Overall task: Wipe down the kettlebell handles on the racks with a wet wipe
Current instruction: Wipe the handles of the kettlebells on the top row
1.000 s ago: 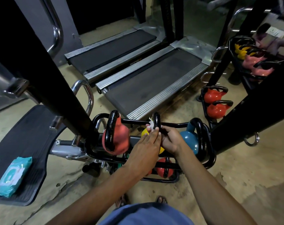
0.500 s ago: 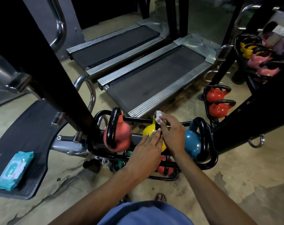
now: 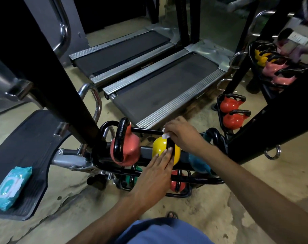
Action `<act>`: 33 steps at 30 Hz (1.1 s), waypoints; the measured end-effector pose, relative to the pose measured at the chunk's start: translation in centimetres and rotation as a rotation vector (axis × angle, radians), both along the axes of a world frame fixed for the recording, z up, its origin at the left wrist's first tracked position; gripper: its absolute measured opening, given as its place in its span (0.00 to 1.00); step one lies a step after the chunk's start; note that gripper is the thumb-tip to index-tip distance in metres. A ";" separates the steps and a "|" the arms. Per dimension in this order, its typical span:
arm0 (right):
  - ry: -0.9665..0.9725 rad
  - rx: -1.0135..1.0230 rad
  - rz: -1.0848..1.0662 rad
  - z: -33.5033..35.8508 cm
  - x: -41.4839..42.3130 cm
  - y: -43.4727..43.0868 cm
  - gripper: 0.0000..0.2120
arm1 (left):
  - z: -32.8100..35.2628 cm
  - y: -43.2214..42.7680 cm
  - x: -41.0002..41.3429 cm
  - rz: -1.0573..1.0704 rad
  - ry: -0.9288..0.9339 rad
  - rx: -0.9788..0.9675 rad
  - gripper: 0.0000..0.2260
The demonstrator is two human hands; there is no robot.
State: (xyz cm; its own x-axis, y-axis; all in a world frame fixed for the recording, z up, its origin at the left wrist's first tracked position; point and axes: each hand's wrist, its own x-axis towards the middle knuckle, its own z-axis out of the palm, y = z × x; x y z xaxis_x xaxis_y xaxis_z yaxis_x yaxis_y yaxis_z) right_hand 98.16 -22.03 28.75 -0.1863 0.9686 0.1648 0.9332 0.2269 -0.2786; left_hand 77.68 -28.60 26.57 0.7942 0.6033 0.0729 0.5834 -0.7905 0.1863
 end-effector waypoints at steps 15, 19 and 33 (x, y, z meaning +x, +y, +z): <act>2.106 -0.595 -0.741 -2.6 -3.7 -3.5 0.19 | 0.6 0.1 -0.2 -0.017 -0.017 -0.028 0.33; 2.143 -0.515 -0.815 -2.5 -4.5 -2.5 0.18 | 0.7 -0.1 -0.2 -0.004 0.001 -0.019 0.33; 1.531 -0.011 -0.979 -3.3 -6.7 -5.3 0.06 | 0.7 0.1 -0.3 -0.020 -0.027 -0.040 0.36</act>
